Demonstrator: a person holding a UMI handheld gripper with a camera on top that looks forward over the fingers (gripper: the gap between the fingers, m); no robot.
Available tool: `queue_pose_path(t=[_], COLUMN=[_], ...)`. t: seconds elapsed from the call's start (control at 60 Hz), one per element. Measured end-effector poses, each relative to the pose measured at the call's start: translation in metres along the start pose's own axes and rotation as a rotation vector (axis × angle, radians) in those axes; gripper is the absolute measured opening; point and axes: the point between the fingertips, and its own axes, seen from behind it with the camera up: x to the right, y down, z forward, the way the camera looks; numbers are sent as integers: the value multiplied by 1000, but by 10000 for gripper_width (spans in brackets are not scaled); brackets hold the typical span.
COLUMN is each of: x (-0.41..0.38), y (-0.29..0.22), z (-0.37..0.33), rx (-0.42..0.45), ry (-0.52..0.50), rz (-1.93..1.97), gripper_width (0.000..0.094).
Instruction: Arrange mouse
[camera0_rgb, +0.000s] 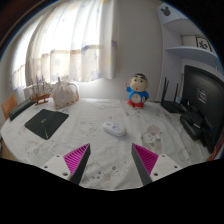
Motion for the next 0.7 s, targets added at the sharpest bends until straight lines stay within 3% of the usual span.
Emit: queue_pose_path(t=[0.267,0.7], x=[23,30], y=[-1,-17], z=[77,178], rx=[-21,-85], ry=[14,-46], rz=[-9,-31], gripper_width=[853,851])
